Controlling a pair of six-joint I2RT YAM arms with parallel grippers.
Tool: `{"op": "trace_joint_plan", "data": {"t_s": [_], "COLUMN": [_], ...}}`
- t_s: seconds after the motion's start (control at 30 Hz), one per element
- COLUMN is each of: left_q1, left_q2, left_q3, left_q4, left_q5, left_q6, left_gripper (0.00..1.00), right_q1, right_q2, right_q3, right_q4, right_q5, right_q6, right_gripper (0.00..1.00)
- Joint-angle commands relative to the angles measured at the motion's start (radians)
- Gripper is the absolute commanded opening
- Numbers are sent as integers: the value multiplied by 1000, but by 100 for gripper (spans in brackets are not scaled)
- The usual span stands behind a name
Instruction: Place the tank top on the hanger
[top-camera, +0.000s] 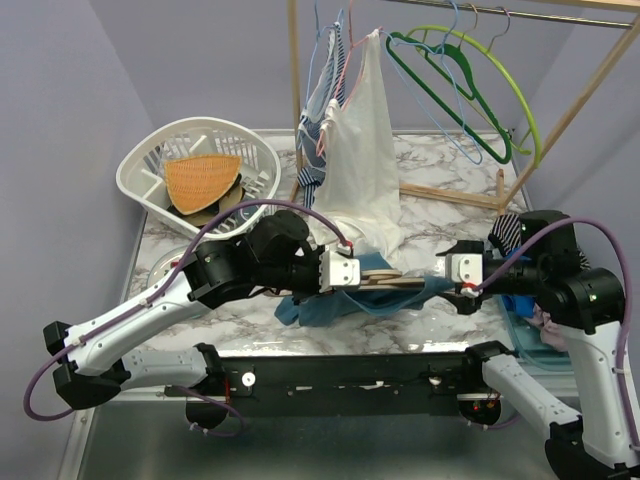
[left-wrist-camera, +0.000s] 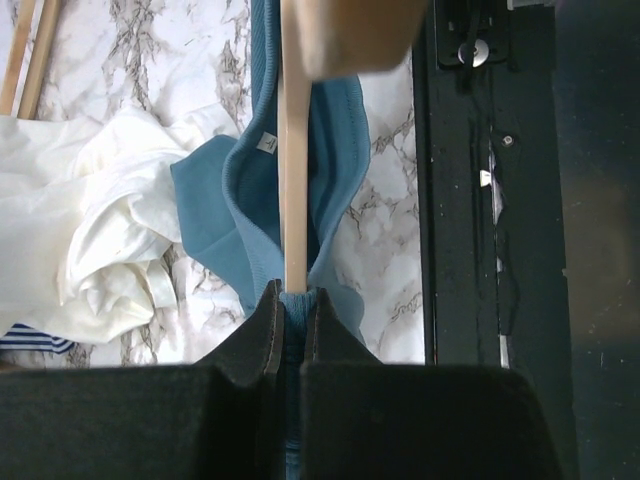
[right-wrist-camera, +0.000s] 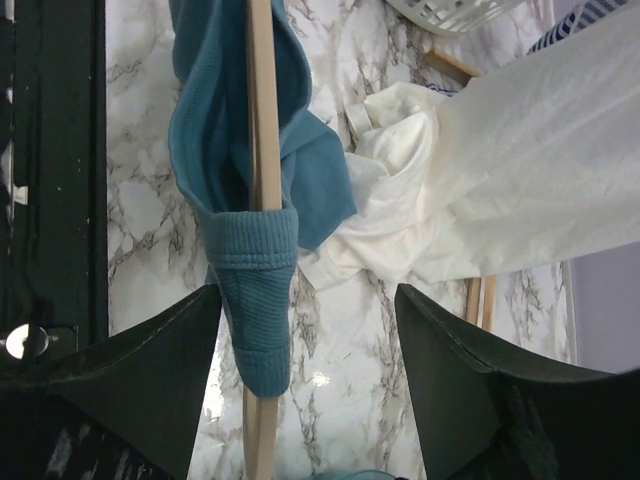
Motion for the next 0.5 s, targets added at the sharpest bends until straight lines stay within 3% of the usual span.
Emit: {"op": "trace_joint_plan", "data": {"t_s": [0.0, 0.17, 0.27, 0.4, 0.47], "left_q1": [6, 6, 6, 9, 14], "left_q2": [7, 7, 10, 8, 1], "left_q3": [61, 58, 54, 51, 39], "left_q4": [30, 55, 73, 102, 119], "left_q5": [57, 54, 59, 60, 54], "left_q6": [-15, -12, -10, -14, -24], "left_gripper": [0, 0, 0, 0, 0], "right_q1": [5, 5, 3, 5, 5], "right_q2": [29, 40, 37, 23, 21], "right_q3": [-71, -129, -137, -137, -118], "right_q4": [-189, -190, -196, -196, -196], "right_q5": [-76, -119, -153, -193, -184], "right_q6": [-100, -108, -114, -103, -74], "right_gripper": [74, 61, 47, 3, 0]}}
